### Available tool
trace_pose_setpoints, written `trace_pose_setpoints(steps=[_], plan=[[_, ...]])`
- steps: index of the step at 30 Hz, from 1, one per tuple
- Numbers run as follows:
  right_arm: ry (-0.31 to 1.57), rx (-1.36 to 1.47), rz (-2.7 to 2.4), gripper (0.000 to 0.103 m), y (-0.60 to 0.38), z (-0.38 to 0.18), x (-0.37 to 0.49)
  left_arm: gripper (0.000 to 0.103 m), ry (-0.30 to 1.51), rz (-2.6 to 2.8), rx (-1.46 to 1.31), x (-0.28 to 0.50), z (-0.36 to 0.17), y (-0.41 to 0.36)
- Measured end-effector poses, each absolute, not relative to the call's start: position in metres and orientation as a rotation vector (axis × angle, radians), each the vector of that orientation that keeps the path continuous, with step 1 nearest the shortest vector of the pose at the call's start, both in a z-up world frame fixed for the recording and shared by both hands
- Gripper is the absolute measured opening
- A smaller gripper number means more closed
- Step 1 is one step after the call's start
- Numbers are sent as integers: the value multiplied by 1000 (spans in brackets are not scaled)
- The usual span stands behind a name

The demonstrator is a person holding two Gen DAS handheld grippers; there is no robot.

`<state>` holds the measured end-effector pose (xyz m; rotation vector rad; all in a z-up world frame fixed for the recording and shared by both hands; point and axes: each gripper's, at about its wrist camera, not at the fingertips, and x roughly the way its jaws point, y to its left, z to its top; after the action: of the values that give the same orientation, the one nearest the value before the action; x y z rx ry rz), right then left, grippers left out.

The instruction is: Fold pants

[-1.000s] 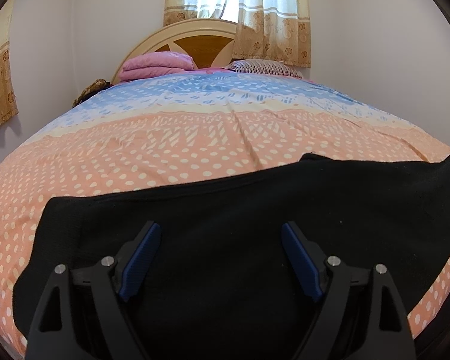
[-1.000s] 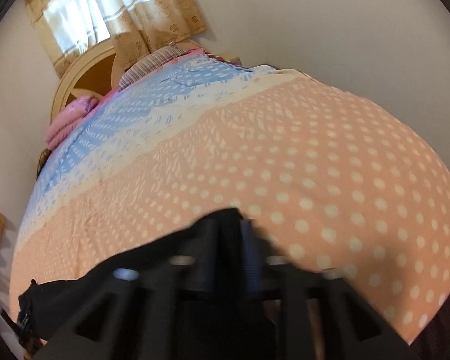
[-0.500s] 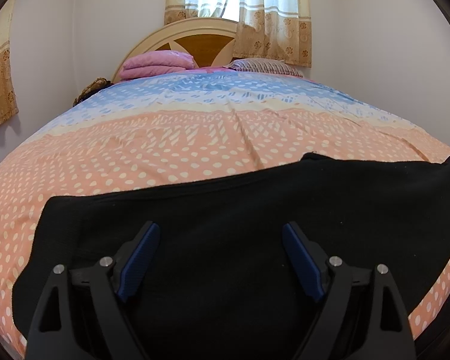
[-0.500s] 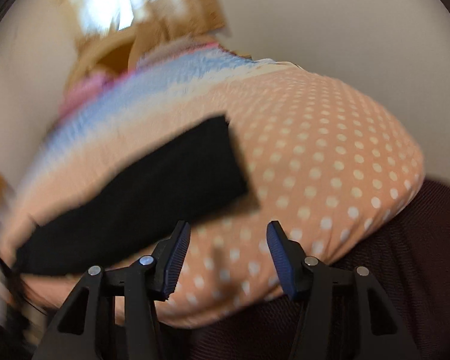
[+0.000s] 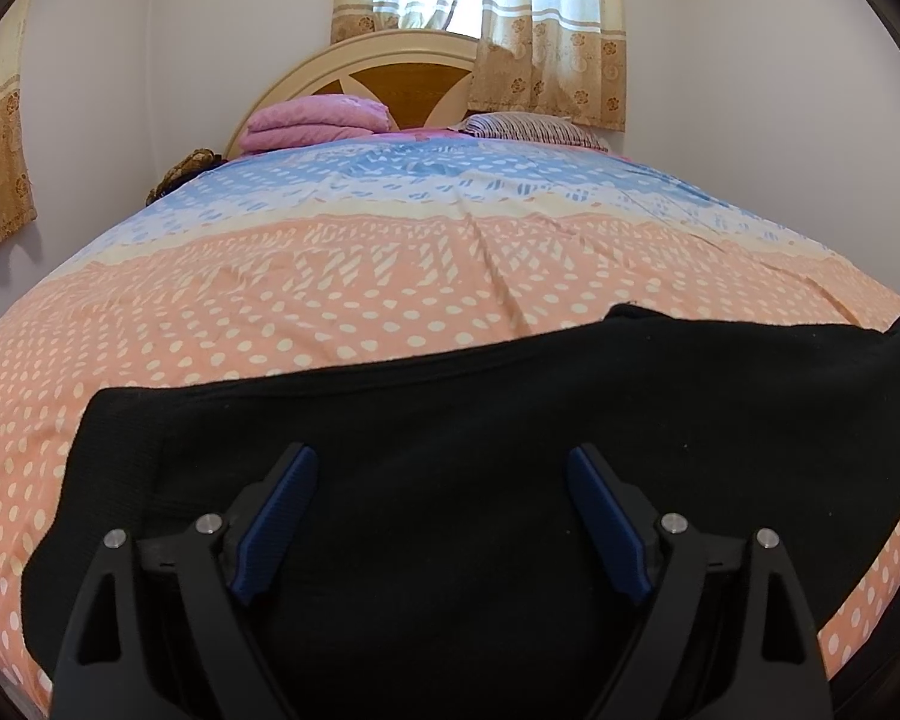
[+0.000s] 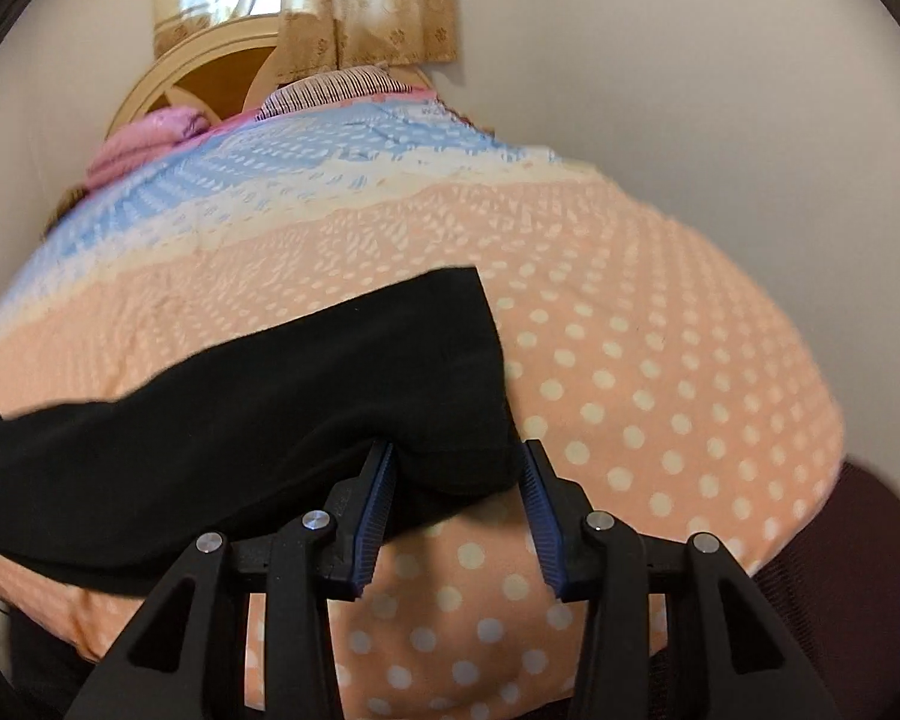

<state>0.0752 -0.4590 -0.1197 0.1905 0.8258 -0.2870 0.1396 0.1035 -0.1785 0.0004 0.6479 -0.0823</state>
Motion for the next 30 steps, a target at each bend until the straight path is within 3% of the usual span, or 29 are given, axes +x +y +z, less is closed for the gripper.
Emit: trace_pose_setpoints(steps=[7, 13, 18, 20, 22, 30], plan=[[865, 262, -293, 42, -457, -127, 71, 89, 649, -81, 0, 140, -178, 103], [884, 80, -369, 42, -434, -135, 72, 89, 648, -81, 0, 140, -178, 103], [823, 291, -367, 42, -459, -129, 79, 89, 647, -79, 2, 140, -178, 103], [827, 243, -395, 31, -453, -130, 83, 89, 647, -81, 0, 140, -178, 103], [823, 205, -394, 14, -446, -130, 82, 89, 645, -82, -2, 140, -178, 103], [746, 234, -420, 9, -449, -112, 40, 89, 639, -84, -9, 139, -178, 102]])
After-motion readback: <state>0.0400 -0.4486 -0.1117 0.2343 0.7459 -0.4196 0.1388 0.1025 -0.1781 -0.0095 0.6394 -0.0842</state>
